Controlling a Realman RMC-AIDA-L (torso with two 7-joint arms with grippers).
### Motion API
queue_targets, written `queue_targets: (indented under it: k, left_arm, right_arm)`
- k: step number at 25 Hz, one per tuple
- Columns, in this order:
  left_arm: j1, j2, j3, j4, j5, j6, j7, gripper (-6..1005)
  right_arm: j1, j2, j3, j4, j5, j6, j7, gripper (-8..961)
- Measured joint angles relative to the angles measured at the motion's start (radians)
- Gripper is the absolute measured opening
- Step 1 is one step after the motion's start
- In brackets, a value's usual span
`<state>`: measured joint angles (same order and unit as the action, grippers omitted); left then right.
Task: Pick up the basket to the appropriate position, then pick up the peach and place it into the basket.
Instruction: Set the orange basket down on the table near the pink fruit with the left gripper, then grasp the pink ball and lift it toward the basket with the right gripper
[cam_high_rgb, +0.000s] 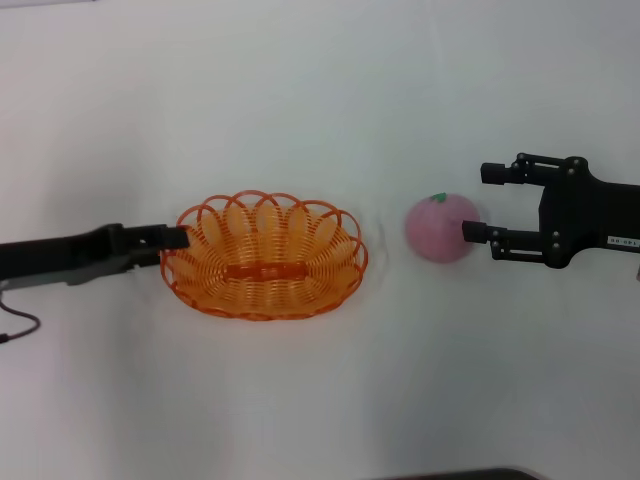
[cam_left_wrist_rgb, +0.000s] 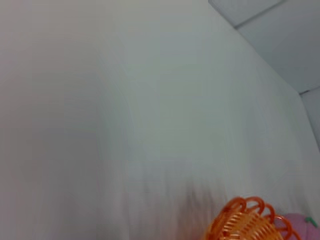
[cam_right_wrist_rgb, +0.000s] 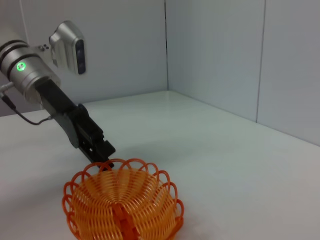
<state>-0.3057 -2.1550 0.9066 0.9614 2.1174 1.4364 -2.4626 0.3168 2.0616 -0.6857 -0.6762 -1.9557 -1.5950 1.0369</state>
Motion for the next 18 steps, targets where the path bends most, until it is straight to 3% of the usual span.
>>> queue_targets:
  k: [3,8,13,18]
  left_arm:
    - [-0.004,0.016,-0.042,0.021,0.007,0.035,0.000,625]
    - [-0.007,0.045,-0.082,0.065,0.005,0.104,0.040,625]
    - [0.007,0.042,-0.092,0.124,0.007,0.126,0.181,624]
    - [0.021,0.026,-0.130,0.121,0.001,0.243,0.508,624]
  right_arm:
    - [0.000,-0.001,0.002,0.000,0.000,0.000,0.000,766]
    - [0.000,-0.001,0.009,0.000,0.000,0.001,0.000,766]
    - [-0.001,-0.002,0.012,0.000,0.001,0.002,0.000,767]
    - [-0.001,-0.001,0.019,0.000,0.002,0.005,0.000,765]
